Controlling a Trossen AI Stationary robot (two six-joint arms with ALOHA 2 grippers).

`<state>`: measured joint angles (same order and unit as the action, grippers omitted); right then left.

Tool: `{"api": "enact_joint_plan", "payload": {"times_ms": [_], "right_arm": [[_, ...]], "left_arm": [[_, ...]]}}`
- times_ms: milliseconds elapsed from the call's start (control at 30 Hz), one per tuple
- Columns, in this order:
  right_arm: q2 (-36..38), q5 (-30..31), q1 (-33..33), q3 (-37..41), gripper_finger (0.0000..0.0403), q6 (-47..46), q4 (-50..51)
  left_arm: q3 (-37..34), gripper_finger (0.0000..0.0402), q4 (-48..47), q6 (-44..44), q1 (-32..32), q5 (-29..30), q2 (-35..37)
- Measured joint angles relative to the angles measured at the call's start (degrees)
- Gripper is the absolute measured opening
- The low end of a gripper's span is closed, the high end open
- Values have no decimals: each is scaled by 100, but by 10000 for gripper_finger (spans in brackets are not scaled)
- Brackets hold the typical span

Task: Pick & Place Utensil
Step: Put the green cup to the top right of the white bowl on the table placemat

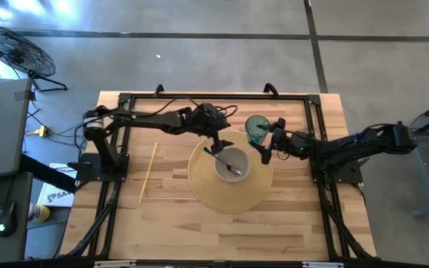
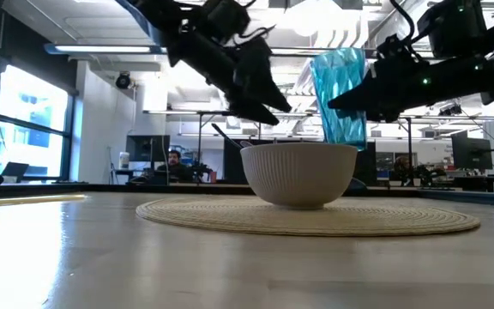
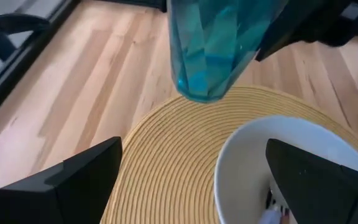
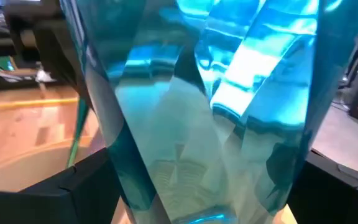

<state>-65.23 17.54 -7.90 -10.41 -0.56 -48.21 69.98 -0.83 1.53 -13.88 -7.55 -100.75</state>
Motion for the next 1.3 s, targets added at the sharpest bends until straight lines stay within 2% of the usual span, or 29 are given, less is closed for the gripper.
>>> {"api": "enact_joint_plan", "payload": {"times_ms": [133, 300, 533, 800, 900, 1233, 1300], "right_arm": [[-164, 198, 0, 7, 355, 56, 32], [-403, 345, -127, 403, 355, -76, -442], [-501, -70, -589, 975, 355, -219, -1649], [-1036, -862, -981, 894, 355, -163, -2187], [-1370, -1079, -1041, 892, 355, -197, -2532], [-2752, -914, -1052, 863, 355, -188, -4089], [-2996, -957, -1052, 743, 355, -196, -4145]], "left_arm": [[-415, 392, 106, -138, -2, 110, 405], [-843, 392, 93, -218, 1, 330, 1061], [-1423, 392, 102, -523, 1, 583, 1679], [-2136, 392, 1363, -911, 167, 428, 1841], [-2277, 392, 1534, -919, 239, 462, 1836], [-2329, 392, 1767, -939, 397, 464, 1836], [-2329, 392, 1767, -979, 425, 426, 1836]]}}
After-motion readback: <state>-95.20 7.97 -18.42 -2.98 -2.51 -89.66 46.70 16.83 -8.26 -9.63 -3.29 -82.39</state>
